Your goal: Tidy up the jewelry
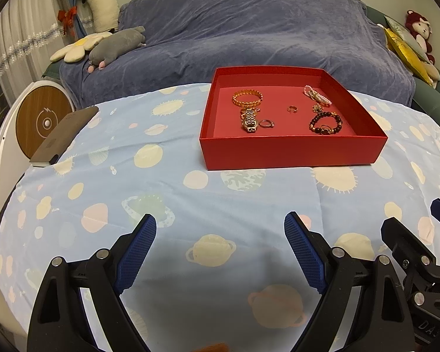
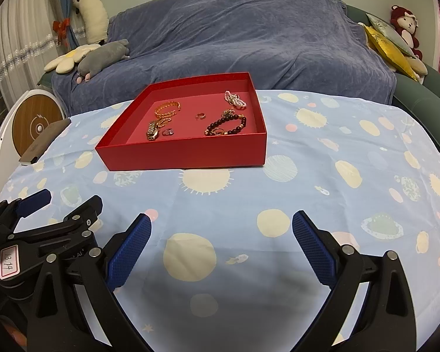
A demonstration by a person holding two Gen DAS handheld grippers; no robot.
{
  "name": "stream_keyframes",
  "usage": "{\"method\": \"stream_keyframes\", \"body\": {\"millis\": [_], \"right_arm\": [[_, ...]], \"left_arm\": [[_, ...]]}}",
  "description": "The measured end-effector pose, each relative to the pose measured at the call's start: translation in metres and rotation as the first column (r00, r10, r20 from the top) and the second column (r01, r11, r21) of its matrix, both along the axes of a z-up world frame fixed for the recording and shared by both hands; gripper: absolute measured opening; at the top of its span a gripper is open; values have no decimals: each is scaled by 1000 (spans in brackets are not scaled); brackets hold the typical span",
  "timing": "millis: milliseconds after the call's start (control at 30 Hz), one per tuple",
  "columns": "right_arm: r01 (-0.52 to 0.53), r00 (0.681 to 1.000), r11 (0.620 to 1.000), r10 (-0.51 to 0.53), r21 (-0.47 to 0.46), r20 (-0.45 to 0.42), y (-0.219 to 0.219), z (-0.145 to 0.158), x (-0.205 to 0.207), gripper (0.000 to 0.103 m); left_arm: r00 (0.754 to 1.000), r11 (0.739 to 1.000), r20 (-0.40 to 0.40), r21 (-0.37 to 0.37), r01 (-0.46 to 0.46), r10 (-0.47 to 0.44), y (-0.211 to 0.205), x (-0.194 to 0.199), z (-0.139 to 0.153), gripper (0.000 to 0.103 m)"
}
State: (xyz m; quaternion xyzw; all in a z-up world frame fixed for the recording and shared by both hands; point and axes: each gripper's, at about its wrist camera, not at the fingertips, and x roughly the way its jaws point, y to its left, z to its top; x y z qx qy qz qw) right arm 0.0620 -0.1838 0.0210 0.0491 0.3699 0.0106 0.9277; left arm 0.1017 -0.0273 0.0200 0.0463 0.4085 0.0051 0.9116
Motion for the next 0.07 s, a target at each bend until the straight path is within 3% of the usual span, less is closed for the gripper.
{"method": "stream_keyframes", "body": {"millis": [67], "right_arm": [[3, 1000, 1000, -3, 0, -2, 0, 0, 0, 95]], "left_arm": [[1000, 1000, 2, 0, 4, -4, 0, 1, 0, 86]]}}
